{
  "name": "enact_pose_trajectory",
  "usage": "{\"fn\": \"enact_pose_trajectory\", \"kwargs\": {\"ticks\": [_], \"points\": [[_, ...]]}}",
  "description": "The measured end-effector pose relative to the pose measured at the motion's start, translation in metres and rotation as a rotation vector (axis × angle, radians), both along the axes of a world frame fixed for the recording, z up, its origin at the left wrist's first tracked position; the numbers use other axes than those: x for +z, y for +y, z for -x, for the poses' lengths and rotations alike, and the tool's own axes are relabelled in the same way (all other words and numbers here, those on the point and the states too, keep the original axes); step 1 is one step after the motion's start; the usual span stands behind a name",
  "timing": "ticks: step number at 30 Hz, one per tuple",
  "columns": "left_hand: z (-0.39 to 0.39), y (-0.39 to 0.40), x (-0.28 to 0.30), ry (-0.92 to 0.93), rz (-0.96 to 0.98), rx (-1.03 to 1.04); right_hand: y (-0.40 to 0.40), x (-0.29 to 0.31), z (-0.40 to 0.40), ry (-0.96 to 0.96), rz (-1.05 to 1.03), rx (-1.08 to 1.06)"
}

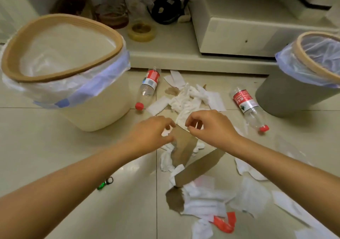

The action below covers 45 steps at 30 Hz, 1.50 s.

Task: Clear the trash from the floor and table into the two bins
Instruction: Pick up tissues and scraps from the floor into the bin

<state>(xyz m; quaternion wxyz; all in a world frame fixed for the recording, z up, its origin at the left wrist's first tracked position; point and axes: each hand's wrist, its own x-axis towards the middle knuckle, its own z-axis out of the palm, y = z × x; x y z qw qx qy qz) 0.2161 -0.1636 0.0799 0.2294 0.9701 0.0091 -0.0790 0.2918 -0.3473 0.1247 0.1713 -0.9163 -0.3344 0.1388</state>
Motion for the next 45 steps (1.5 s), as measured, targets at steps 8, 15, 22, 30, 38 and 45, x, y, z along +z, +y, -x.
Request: {"fn": "enact_pose_trajectory", "kwargs": {"ticks": [8,15,22,30,38,45], "points": [[-0.012,-0.042,-0.081,0.405,0.073,0.415,-0.035,-0.049,-0.034,0.063,0.136,0.113],[-0.013,-0.078,-0.108,0.338,-0.052,0.558,-0.026,-0.078,-0.067,0.094,0.179,0.237],[-0.012,-0.059,-0.094,0.319,0.316,0.704,-0.03,-0.114,-0.102,0.182,0.295,0.305],[0.015,-0.042,-0.082,0.345,0.425,0.737,-0.029,-0.143,-0.078,0.08,0.407,0.417],[0.008,-0.039,-0.082,0.313,0.5,0.629,-0.023,-0.146,-0.06,0.102,0.275,0.363],[-0.011,-0.01,-0.046,0.274,0.539,0.517,-0.02,-0.095,-0.069,0.155,0.127,0.219]]}}
